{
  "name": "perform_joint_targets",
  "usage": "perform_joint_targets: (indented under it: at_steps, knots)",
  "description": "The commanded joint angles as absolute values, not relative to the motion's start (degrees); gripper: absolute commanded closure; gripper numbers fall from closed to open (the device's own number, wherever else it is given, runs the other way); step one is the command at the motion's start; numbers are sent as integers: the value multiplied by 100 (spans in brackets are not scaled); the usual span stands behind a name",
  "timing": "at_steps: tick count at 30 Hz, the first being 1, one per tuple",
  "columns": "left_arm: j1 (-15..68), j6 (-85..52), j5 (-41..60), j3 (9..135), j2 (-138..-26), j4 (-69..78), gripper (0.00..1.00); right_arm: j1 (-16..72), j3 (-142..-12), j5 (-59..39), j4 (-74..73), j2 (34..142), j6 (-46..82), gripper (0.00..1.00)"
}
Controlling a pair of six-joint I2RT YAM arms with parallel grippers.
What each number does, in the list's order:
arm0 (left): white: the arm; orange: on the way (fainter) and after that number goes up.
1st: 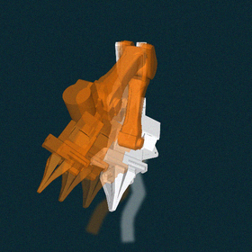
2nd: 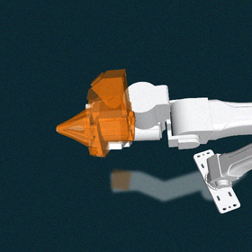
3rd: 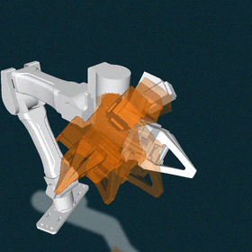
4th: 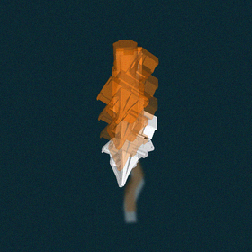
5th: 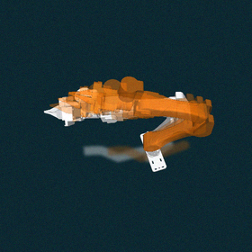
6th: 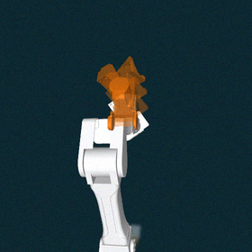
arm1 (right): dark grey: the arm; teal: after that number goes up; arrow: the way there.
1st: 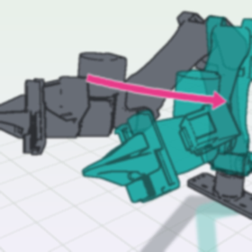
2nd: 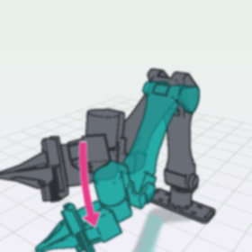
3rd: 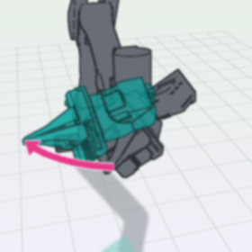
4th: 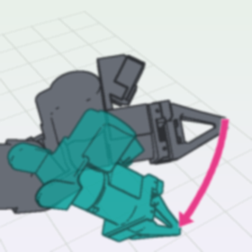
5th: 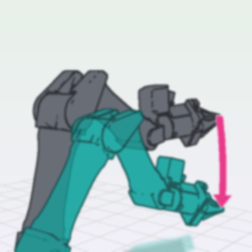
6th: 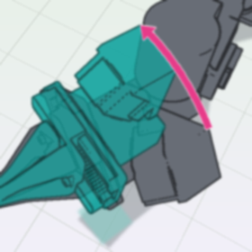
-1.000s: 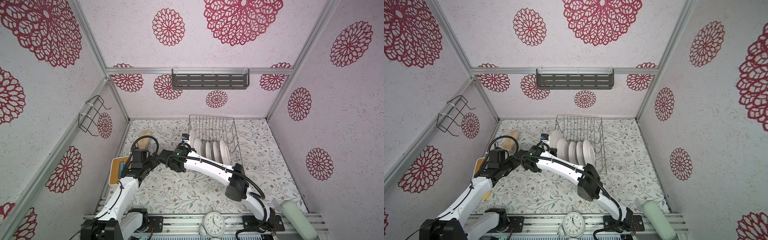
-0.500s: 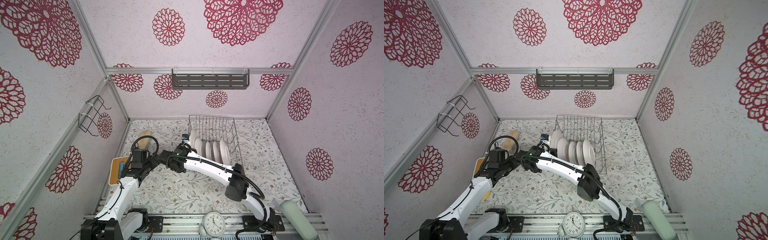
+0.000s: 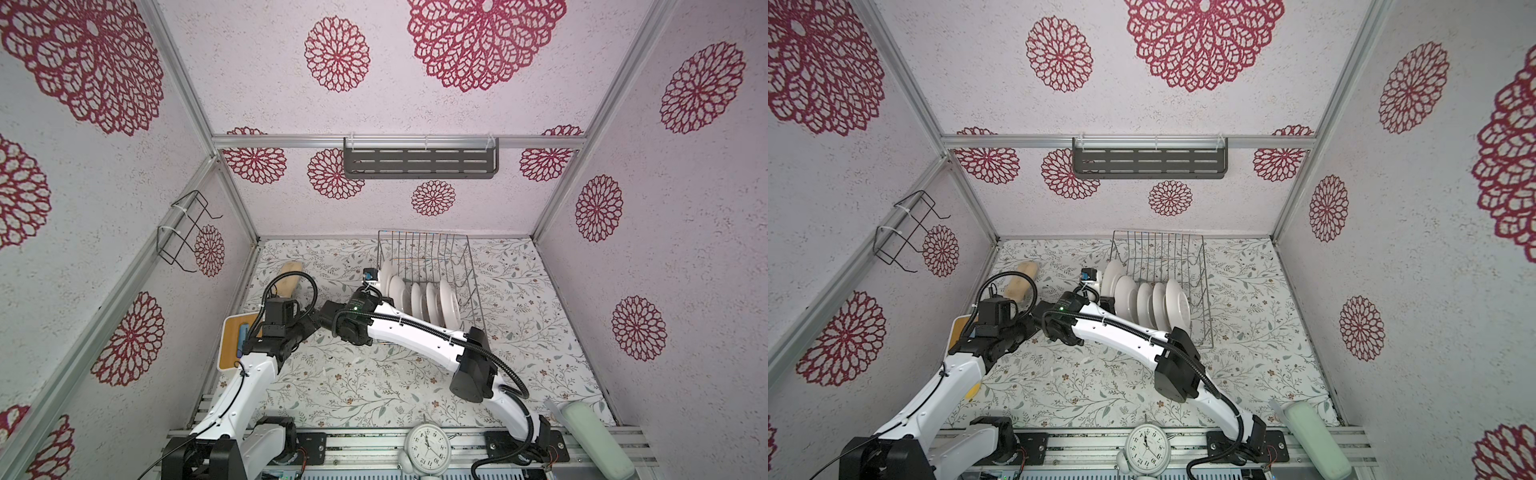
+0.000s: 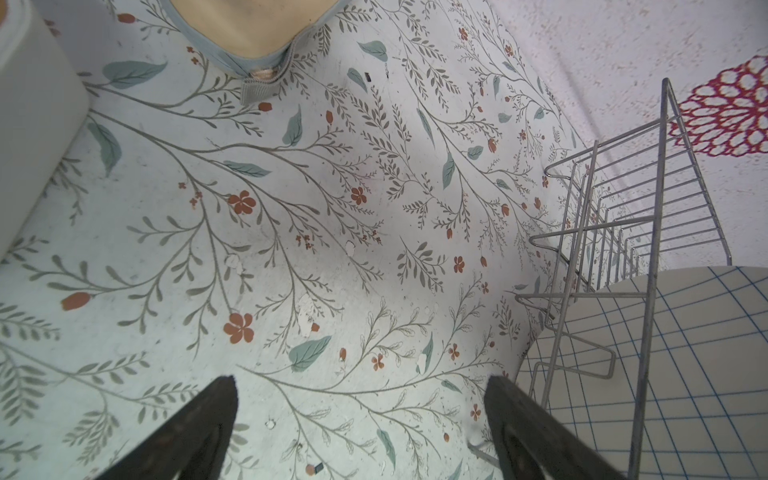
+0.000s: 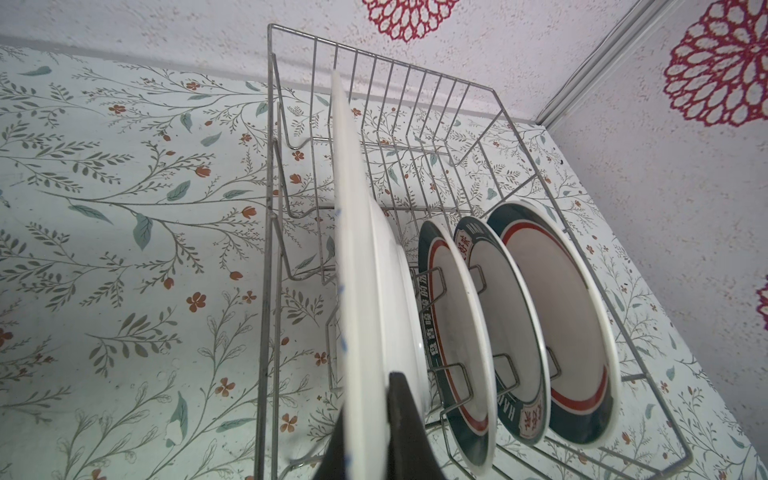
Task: Unload the plates from the dish rack
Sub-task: 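Lower the right gripper onto the rim of the grid-patterned plate and close, then lift the grid-patterned plate up out of the rack with the right gripper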
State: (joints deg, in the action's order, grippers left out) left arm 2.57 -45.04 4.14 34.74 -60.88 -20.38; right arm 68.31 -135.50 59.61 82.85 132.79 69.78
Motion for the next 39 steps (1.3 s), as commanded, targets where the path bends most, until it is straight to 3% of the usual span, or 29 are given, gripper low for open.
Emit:
perform_joint_targets:
  at_steps: [1, 20, 39]
  knots:
    - [211, -4438, 466, 3568, -6126, -1899, 3, 6873, -13615, 6739, 8470, 13099, 7315, 93]
    - [211, -4474, 527, 3559, -6144, -1872, 3, 7093, -13931, 7178, 8632, 12995, 6855, 96]
    - [212, -4509, 562, 3577, -6145, -1890, 3, 7280, -14010, 7812, 7772, 12674, 5207, 97]
